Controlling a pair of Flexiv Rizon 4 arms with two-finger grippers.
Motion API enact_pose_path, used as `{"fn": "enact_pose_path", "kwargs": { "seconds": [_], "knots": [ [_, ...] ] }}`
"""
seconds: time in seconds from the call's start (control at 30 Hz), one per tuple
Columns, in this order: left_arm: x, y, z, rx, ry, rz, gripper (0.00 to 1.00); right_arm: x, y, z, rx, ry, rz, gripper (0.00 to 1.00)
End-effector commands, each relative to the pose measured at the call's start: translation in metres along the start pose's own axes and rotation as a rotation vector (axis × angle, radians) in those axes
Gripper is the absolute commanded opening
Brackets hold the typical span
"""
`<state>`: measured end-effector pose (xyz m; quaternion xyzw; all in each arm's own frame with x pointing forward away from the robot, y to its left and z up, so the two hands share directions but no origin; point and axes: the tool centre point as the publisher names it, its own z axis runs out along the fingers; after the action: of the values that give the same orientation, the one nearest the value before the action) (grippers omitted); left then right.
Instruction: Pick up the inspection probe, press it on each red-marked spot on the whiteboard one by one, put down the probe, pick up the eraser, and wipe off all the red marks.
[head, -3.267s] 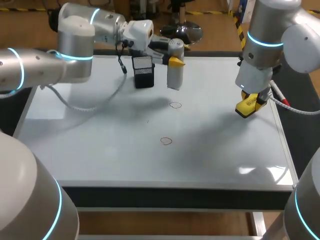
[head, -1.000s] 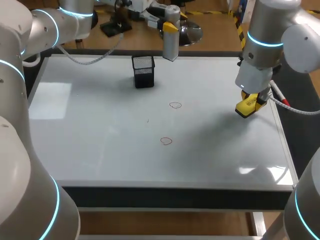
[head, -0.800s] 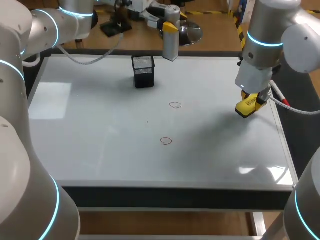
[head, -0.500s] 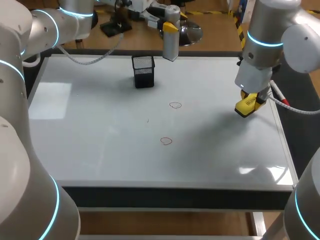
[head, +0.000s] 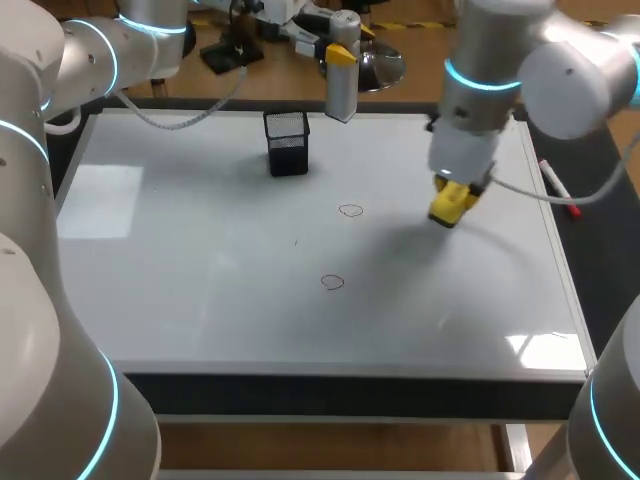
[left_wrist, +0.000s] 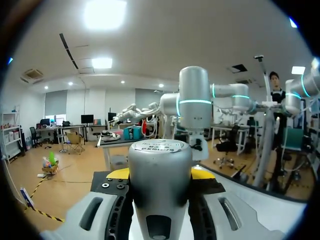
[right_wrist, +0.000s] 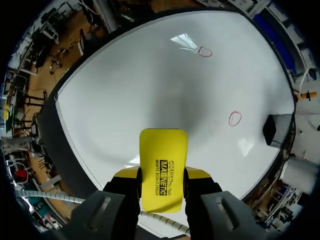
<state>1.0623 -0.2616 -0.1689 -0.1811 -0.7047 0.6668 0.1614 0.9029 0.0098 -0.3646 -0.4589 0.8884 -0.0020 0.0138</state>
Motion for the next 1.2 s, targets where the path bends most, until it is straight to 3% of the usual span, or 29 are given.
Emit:
{"fn": "enact_pose_path", "kwargs": {
  "seconds": [0.03,0.4,0.77,0.97,1.2],
  "knots": [
    [-0.007,0.001,-0.003,0.005,0.168,-0.001,0.00,-0.040,0.013,0.009,0.011,0.066,-0.064,0.00],
    [-0.007,0.001,-0.003,0.005,0.168,-0.001,0.00,-0.111,0.043,0.016,0.008,0.068,-0.288,0.00],
    [-0.007,0.001,-0.003,0.005,0.168,-0.001,0.00,-0.168,0.067,0.030,0.009,0.102,-0.472,0.00],
    [-0.007,0.001,-0.003,0.005,0.168,-0.001,0.00,-0.186,0.071,0.032,0.013,0.094,-0.509,0.00],
    [-0.007,0.001,-0.003,0.005,0.168,-0.001,0.00,-0.194,0.075,0.039,0.008,0.095,-0.528,0.00]
  ]
}}
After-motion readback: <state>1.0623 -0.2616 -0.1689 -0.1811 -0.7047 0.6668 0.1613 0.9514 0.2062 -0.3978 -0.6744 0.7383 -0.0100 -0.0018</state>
